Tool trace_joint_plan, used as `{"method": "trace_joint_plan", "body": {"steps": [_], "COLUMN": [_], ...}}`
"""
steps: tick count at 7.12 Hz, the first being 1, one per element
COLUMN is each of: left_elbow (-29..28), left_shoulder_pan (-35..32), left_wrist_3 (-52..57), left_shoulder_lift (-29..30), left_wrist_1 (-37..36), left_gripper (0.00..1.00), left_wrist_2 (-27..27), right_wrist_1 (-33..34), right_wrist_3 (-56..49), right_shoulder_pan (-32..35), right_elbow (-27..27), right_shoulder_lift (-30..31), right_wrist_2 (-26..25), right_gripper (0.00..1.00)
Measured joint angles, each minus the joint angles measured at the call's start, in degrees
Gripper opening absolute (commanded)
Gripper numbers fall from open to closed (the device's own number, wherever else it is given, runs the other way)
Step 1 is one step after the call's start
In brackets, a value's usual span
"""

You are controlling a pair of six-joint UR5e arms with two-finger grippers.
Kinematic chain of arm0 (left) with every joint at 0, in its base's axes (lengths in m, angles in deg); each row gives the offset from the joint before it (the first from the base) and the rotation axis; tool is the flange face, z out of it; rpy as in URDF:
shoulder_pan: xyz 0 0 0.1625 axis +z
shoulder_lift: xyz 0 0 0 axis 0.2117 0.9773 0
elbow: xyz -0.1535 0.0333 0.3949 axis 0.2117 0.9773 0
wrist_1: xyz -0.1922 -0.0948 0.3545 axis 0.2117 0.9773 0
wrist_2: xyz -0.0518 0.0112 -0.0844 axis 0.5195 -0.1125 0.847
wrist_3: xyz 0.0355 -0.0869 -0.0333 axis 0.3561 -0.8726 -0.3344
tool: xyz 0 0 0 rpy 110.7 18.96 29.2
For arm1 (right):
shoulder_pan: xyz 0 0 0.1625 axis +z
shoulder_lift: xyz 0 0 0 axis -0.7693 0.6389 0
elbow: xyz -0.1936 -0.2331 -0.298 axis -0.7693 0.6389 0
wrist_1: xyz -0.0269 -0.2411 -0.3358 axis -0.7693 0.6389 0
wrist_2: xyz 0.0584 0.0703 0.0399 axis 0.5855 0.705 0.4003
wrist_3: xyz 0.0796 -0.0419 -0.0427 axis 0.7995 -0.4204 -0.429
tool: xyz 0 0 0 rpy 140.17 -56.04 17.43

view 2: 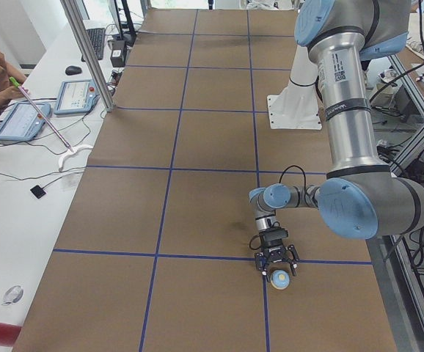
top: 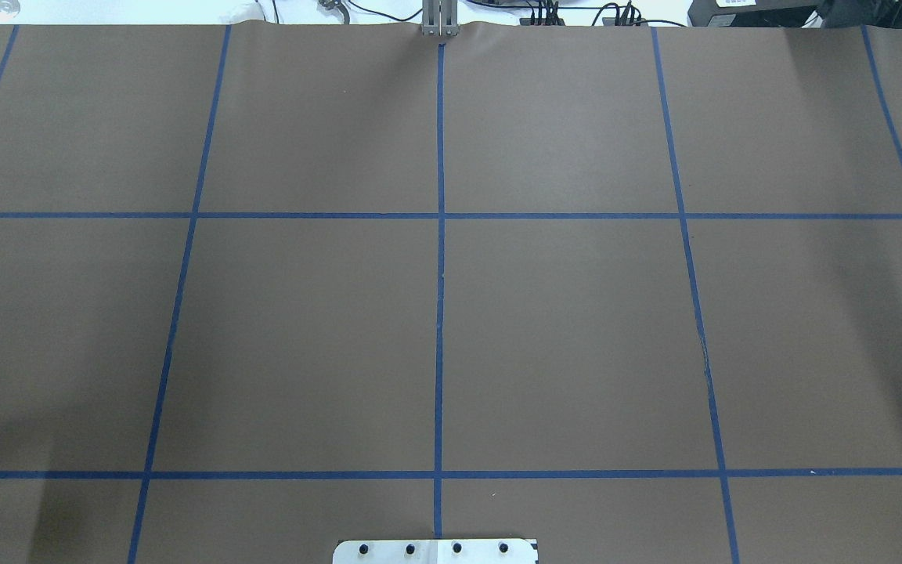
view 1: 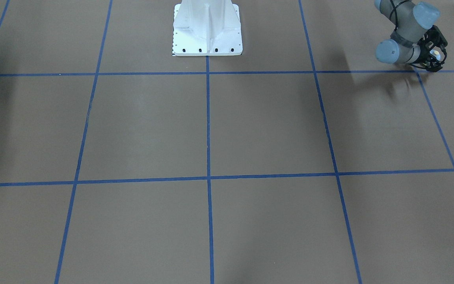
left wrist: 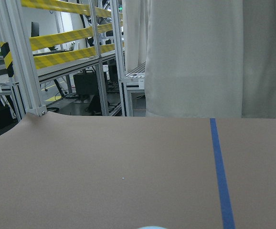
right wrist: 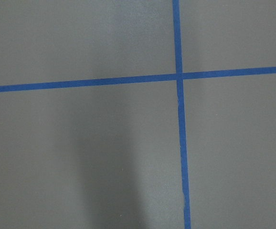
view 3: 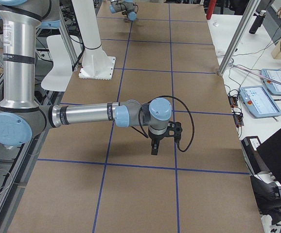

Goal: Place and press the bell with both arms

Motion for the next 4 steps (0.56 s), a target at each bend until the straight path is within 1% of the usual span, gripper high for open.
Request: {"method": "trace_joint_plan", "body": {"steps": [4], "left_elbow": [-0.72], "left_shoulder_pan": [2.64], "left_wrist_3": [-0.69], "left_shoulder_lift": [0.33], "left_wrist_1": [0.13], "left_gripper": [1.00], "left_wrist_2": [0.03], "right_wrist_1": [0.00], "right_wrist_3": [0.00], "right_shoulder_pan": [0.00], "right_elbow": [0.05], "right_shoulder_lift": [-0.05], "right_wrist_2": [0.00], "right_gripper": [1.00]}}
